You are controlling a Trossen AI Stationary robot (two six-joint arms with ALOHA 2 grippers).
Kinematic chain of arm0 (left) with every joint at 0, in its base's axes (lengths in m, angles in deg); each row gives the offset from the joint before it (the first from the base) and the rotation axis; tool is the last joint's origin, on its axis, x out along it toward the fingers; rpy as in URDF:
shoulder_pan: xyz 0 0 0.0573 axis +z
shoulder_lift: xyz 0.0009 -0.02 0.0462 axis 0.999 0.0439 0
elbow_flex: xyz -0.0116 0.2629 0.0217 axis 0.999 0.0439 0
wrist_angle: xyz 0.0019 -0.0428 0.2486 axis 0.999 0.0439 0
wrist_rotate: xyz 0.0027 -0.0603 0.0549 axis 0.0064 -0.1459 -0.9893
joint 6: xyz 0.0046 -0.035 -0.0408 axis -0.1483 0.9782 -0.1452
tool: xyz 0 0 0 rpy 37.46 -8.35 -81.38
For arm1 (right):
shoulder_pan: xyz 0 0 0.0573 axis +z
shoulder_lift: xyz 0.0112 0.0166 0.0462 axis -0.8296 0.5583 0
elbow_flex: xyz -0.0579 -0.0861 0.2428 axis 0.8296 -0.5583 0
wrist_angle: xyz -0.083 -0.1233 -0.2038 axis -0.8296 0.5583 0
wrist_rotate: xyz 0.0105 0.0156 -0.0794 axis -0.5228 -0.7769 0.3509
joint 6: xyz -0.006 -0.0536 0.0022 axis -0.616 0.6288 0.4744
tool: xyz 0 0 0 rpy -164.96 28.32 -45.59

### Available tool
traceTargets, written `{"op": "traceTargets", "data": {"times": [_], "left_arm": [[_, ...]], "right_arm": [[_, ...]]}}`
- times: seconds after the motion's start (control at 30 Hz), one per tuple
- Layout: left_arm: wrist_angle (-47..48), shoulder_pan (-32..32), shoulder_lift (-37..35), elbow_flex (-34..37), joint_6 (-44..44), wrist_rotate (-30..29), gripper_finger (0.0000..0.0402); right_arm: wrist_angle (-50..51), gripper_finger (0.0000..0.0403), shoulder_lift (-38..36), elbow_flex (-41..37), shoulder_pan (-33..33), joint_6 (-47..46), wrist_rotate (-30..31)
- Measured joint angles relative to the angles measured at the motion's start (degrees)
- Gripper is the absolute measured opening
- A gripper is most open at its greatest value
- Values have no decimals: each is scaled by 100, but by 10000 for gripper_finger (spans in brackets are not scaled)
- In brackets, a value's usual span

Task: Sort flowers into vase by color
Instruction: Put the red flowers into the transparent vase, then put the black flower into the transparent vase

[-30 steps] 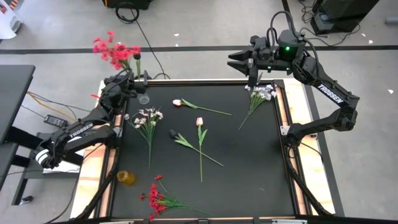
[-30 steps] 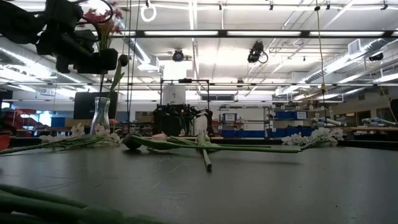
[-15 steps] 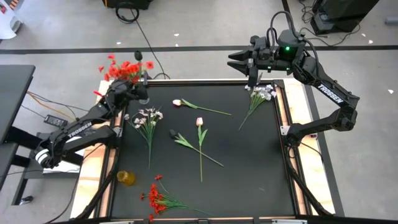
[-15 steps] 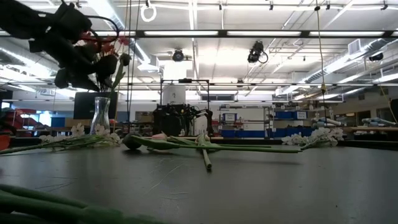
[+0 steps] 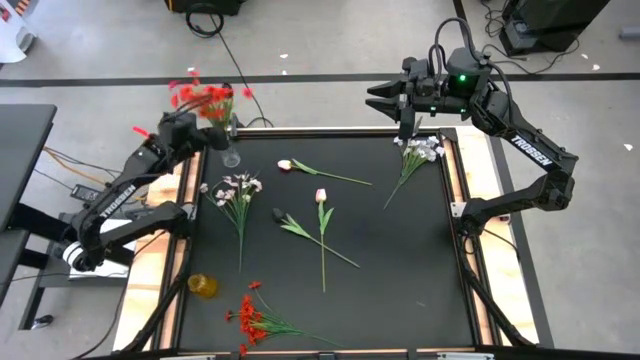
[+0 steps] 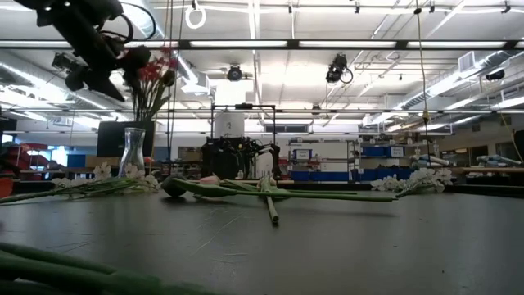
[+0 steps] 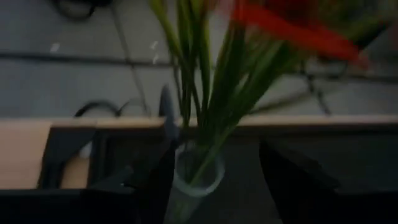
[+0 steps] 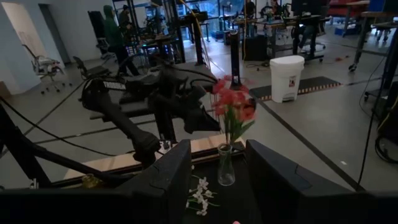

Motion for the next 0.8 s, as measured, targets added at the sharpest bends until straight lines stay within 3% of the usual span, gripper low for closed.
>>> {"op": "traceTargets", "data": {"times": [0.2,0.4,0.67,0.8], "left_arm": [[438,273,360,-105,36,764,240],[618,59,216,-307,2,806,240],[1793,35,55,-1257,-601,654,240],[2133,35,-126,-1401,-786,786,239]], "right_arm": [[0,161,0,0,1,0,0],[1,161,0,0,0,0,2],[2,161,-2,0,1,0,2],[2,161,0,0,0,0,2]]}}
